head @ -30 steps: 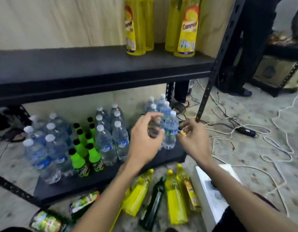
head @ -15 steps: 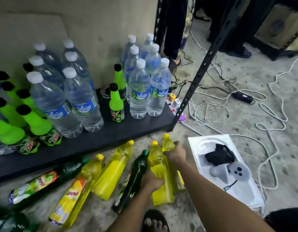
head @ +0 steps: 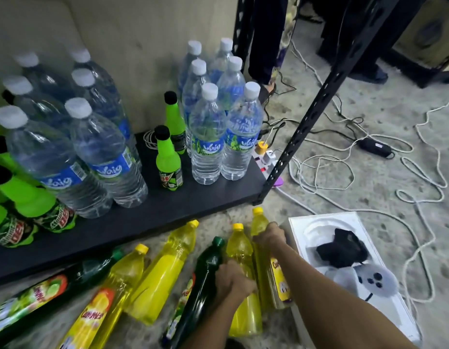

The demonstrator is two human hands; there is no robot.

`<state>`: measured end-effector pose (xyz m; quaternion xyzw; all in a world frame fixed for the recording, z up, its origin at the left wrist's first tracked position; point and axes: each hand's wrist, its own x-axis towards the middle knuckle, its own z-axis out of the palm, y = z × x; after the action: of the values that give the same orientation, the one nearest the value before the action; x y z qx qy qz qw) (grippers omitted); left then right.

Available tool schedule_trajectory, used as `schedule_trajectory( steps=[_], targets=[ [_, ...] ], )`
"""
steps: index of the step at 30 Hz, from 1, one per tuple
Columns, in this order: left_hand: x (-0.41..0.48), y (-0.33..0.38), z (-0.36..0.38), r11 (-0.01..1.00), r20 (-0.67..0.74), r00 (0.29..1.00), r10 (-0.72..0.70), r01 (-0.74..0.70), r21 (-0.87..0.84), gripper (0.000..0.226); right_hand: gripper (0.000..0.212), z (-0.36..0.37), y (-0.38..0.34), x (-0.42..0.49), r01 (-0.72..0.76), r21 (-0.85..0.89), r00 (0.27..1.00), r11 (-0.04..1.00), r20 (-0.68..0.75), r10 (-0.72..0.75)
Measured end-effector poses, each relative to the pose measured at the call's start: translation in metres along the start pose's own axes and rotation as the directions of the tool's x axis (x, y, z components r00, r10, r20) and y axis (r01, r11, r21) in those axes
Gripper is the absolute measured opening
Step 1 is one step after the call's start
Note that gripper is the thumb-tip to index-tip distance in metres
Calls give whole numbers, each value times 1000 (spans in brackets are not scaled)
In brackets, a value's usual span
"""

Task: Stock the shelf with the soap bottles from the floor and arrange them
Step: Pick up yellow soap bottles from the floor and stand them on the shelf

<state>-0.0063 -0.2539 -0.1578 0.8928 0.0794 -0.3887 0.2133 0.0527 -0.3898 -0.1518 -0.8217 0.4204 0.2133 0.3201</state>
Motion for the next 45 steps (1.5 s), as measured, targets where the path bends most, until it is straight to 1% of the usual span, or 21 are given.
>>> schedule_trajectory(
  steps=[3,4,6,8,10,12,14,15,17,18,19,22,25,27,29,30,32,34,38,41,45],
  targets=[
    [-10,-9,-15,998,-12,1000,29,-28,63,59,68,-19,-5,-25,44,13,995,999,-89,-43],
    [-18,-12,-21,995,-29,998,51,-49,81,66,67,-29,-6,-36,87,42,990,995,-111,-82],
    [-37,-18,-34,990,-82,992,95,-85,110,93,65,-52,-7,-58,190,95,970,977,-174,-171],
    [-64,-23,-54,985,-168,973,159,-146,91,112,66,-79,-13,-89,321,142,923,936,-270,-275],
    [-94,-27,-81,975,-249,943,221,-223,22,125,67,-110,-24,-129,464,188,850,866,-368,-376],
    [-125,-27,-118,947,-319,903,288,-319,-46,128,66,-146,-38,-172,603,216,761,768,-445,-472],
    [-162,-23,-156,903,-412,838,358,-423,-74,116,60,-182,-50,-216,712,262,683,651,-476,-555],
    [-184,-20,-177,875,-465,792,396,-479,-71,103,57,-201,-56,-241,766,265,628,586,-503,-594],
    [-230,-11,-216,787,-582,658,478,-615,-50,65,55,-242,-71,-292,858,219,499,464,-568,-655],
    [-251,-7,-232,748,-621,607,495,-662,-51,50,55,-260,-78,-315,880,218,463,421,-588,-663],
    [-272,-3,-252,714,-653,563,507,-698,-48,50,57,-280,-87,-341,902,230,426,366,-611,-667],
    [-342,7,-318,649,-698,445,562,-760,37,94,70,-338,-111,-413,952,161,295,261,-709,-641],
    [-405,27,-392,591,-775,333,536,-804,64,91,68,-385,-141,-470,977,162,215,141,-741,-636],
    [-438,47,-444,566,-818,274,506,-821,76,92,59,-411,-168,-493,978,192,200,83,-746,-635],
    [-458,66,-494,506,-833,238,499,-861,57,90,55,-430,-201,-506,979,188,192,73,-755,-627],
    [-465,75,-517,487,-849,222,480,-872,48,89,60,-437,-218,-510,981,171,190,90,-763,-618],
    [-467,89,-556,515,-886,205,416,-856,43,89,77,-447,-254,-512,982,132,187,135,-780,-597],
    [-457,100,-585,588,-914,212,347,-808,36,88,85,-449,-288,-507,980,122,191,157,-793,-579],
    [-415,108,-632,758,-938,254,237,-652,15,98,84,-442,-353,-483,970,130,227,207,-794,-564],
    [-382,109,-657,799,-939,288,187,-601,-25,98,80,-434,-392,-461,951,108,262,291,-783,-564],
    [-345,113,-678,820,-930,320,183,-571,-35,96,75,-428,-427,-436,906,76,322,417,-763,-561]
  ],
)
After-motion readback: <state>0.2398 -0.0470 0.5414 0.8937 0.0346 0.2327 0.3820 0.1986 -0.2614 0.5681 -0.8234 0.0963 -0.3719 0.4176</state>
